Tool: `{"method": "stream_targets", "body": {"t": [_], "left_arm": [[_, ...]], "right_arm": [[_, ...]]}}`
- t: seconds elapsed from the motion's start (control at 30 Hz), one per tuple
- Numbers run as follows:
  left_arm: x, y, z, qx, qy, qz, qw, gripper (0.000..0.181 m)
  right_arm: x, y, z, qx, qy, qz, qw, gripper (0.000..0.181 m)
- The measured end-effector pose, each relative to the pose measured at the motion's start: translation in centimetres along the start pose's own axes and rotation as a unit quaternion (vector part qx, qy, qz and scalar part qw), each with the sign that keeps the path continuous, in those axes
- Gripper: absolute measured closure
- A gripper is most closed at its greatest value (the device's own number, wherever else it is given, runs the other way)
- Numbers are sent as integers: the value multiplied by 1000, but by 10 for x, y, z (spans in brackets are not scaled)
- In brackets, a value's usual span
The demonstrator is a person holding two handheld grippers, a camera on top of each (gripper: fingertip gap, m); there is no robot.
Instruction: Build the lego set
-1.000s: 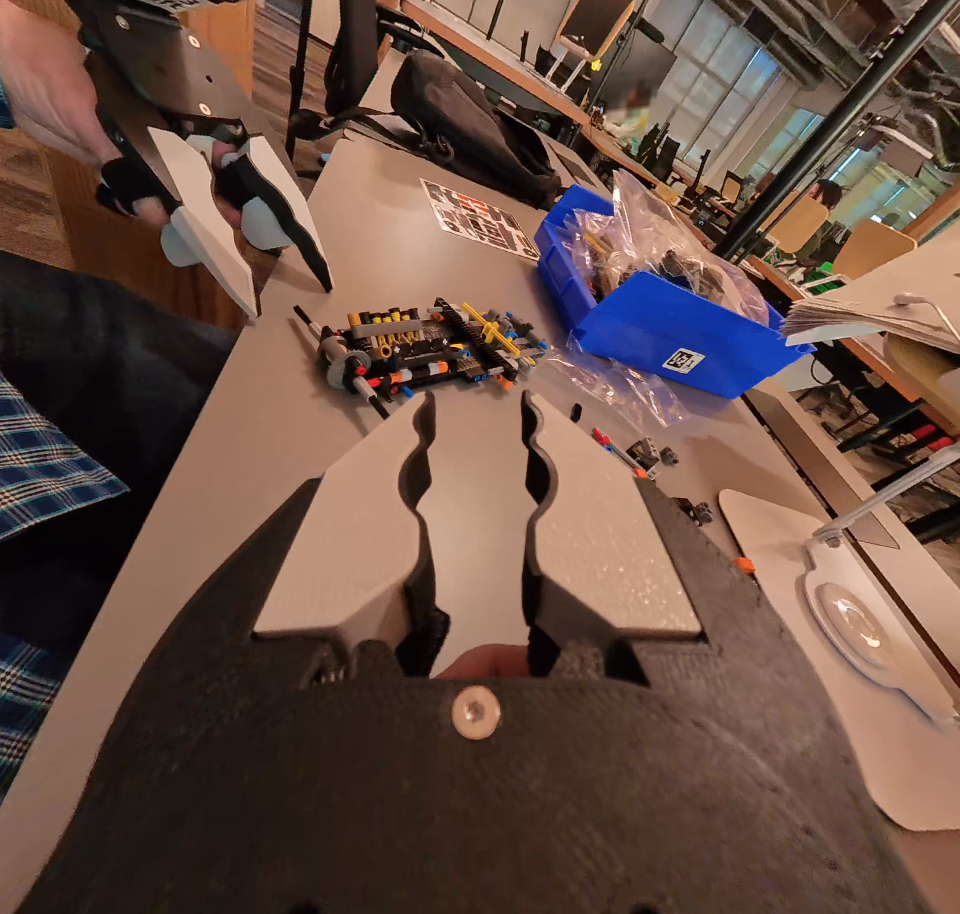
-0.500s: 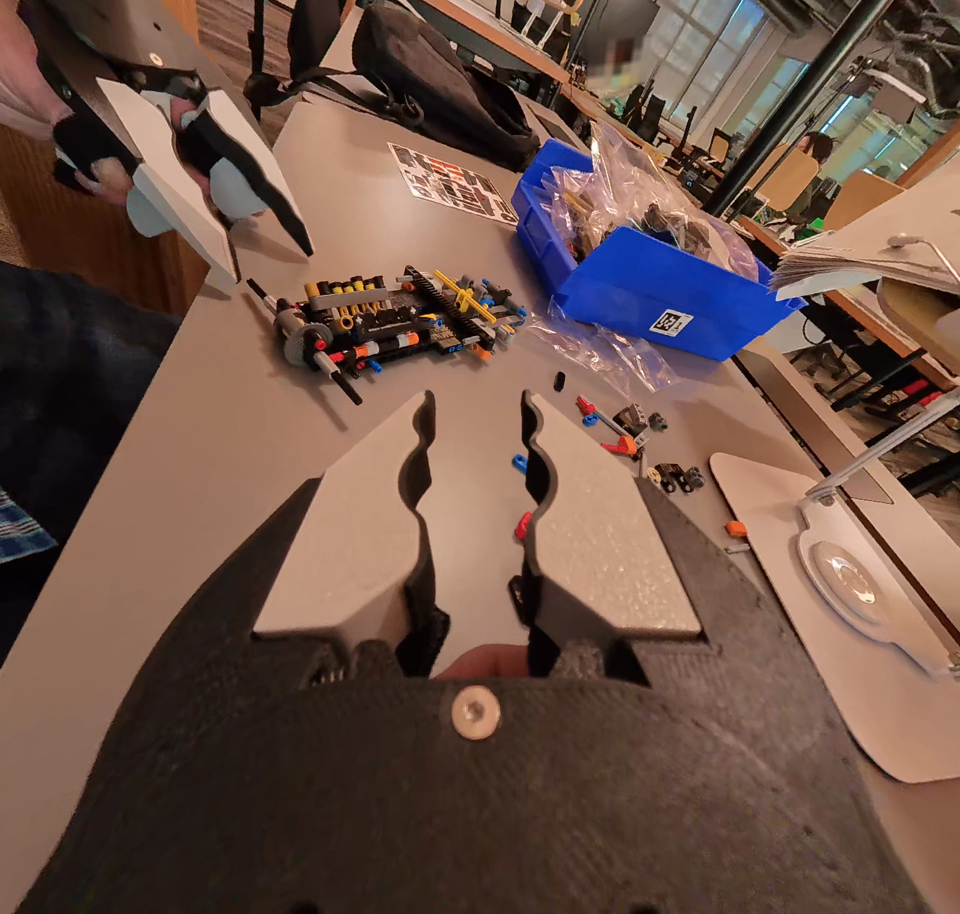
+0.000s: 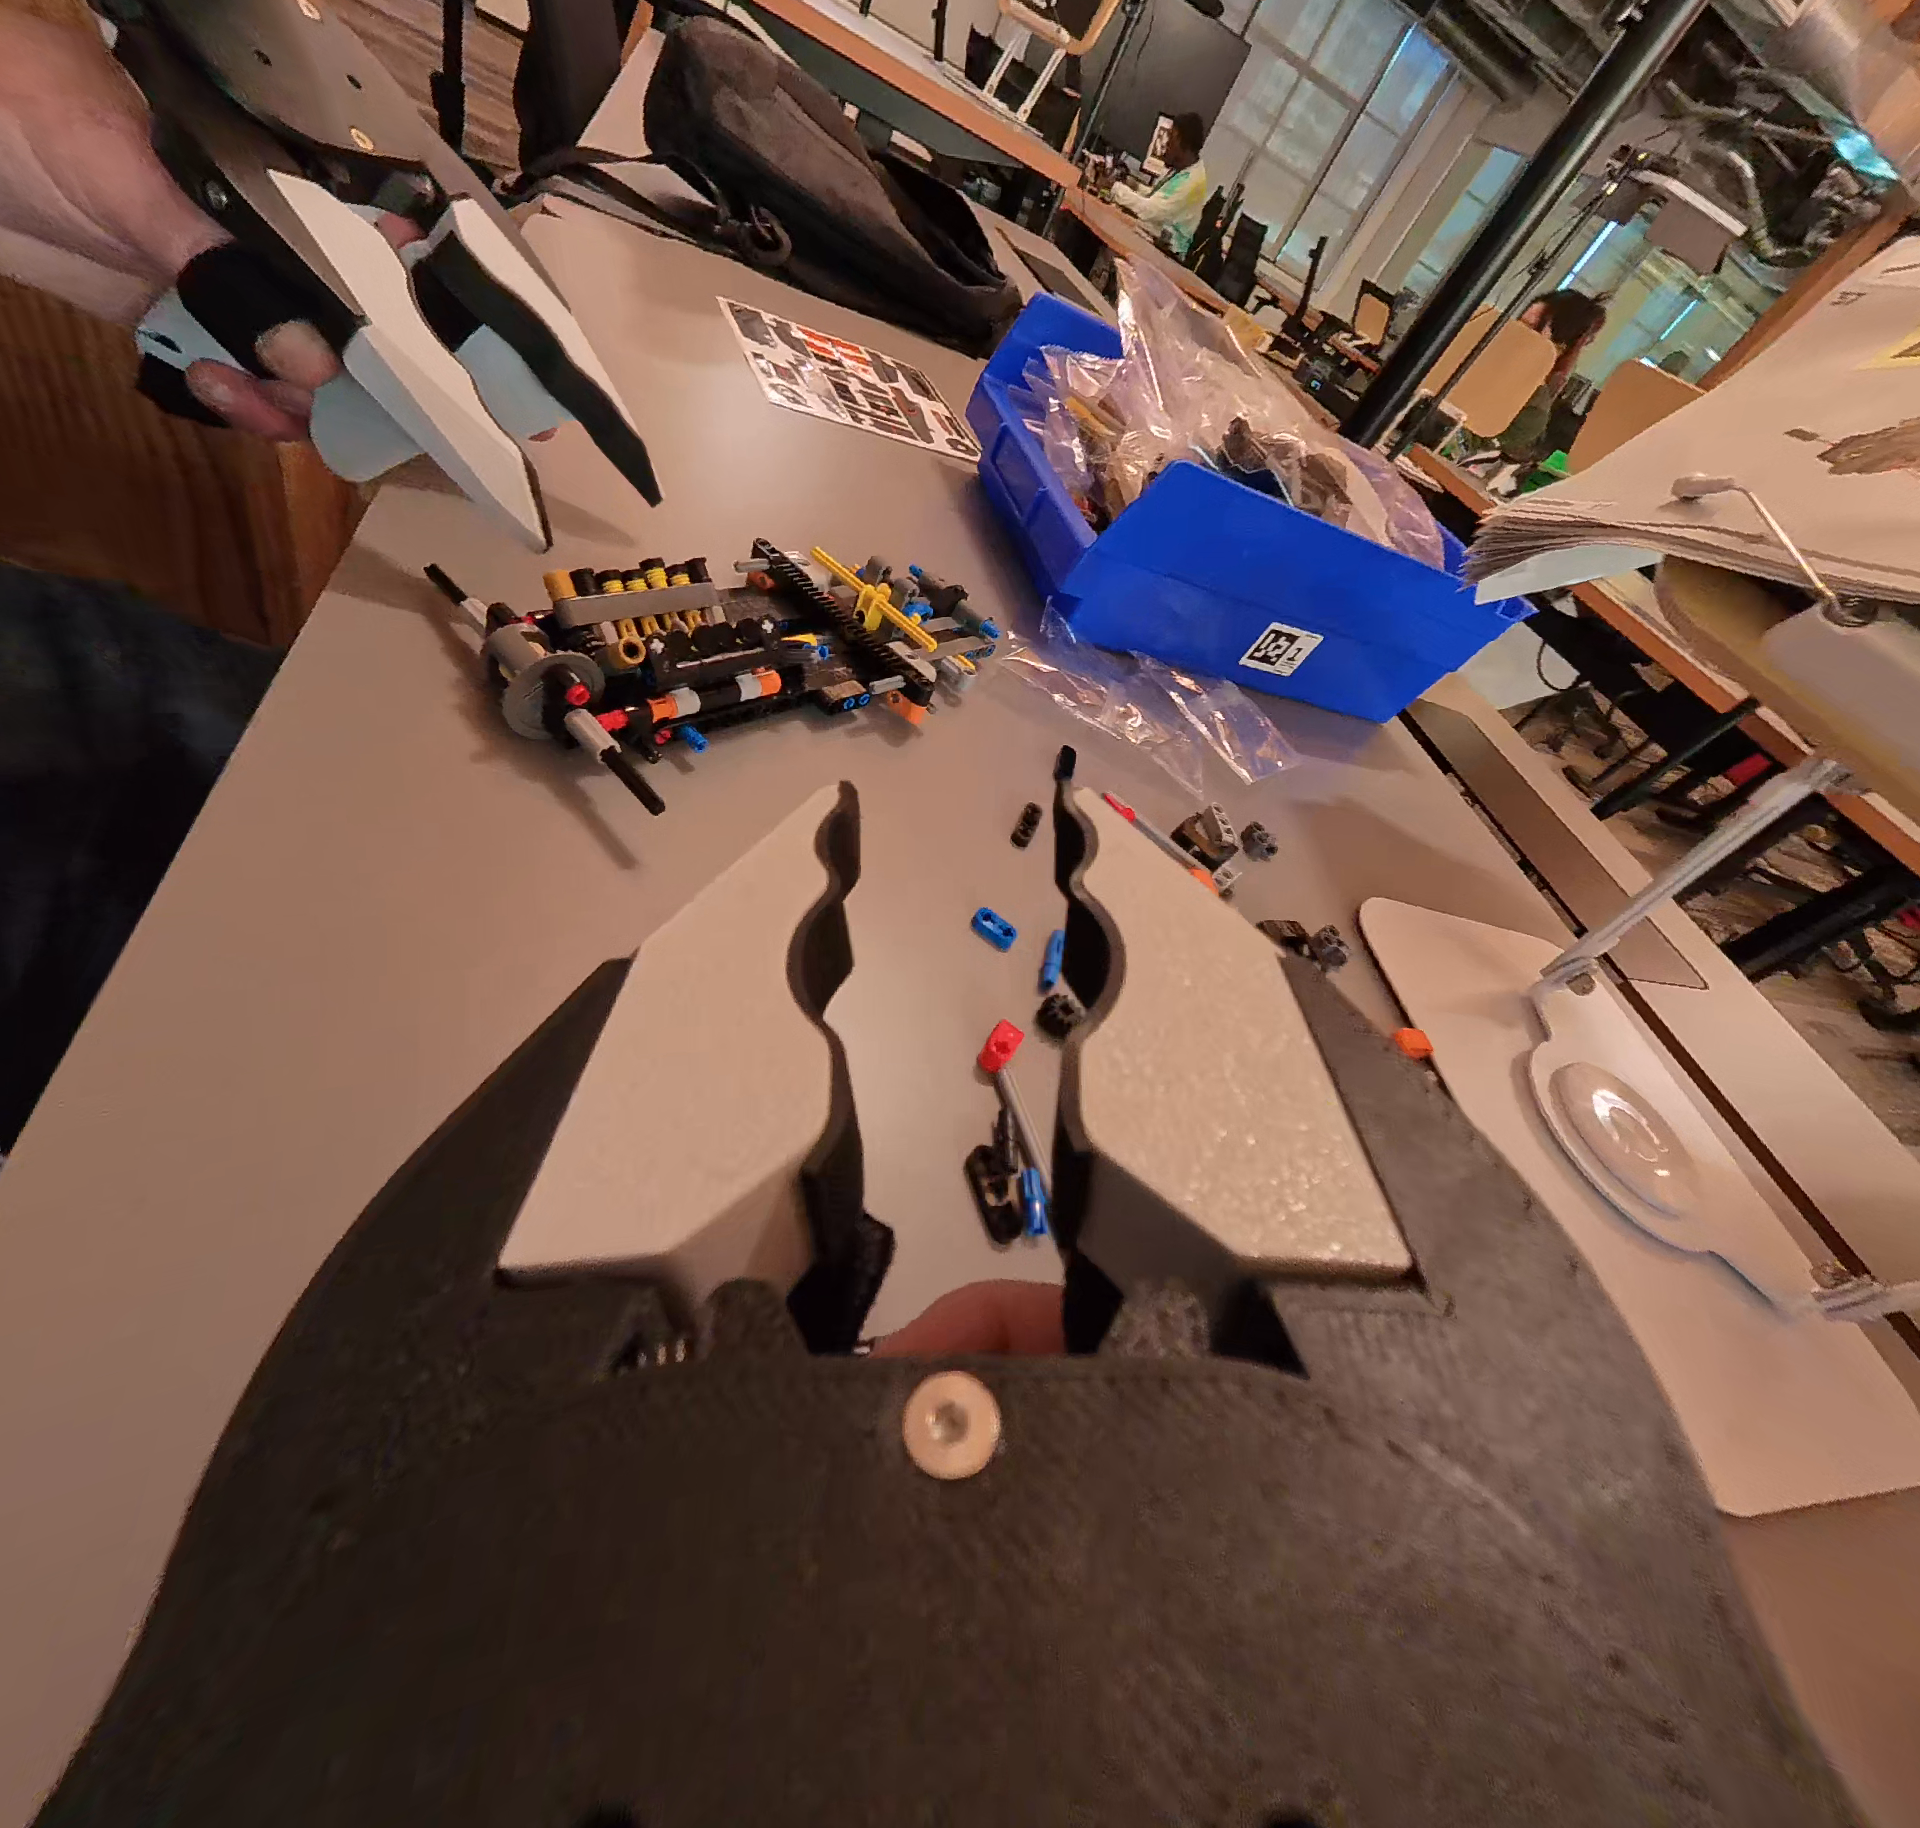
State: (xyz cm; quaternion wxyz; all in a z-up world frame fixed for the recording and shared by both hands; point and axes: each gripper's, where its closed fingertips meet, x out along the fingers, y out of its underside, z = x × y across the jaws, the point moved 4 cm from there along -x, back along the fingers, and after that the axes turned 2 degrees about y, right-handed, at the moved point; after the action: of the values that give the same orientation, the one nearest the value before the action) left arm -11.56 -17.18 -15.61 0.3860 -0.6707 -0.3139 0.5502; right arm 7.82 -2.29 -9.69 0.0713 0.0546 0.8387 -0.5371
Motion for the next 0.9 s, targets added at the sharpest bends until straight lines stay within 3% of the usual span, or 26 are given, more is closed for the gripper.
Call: {"method": "stream_targets", "body": {"t": [0.33,0.53,0.77,0.9], "left_arm": [[-1,-27,27,-8,-6,-26,1000,106],[11,-30,39,-2,-17,-12,1000,106],[13,-36,47,-8,-23,-32,999,108],[5,-58,50,7,-46,-66,997,110]], "right_arm": [[-5,-2,-18,18,32,-11,999,142],[-12,-6,-49,-5,78,9,997,144],[-32,-22,-128,-48,153,35,986,139],[-48,-31,-185,-58,201,52,977,130]]}}
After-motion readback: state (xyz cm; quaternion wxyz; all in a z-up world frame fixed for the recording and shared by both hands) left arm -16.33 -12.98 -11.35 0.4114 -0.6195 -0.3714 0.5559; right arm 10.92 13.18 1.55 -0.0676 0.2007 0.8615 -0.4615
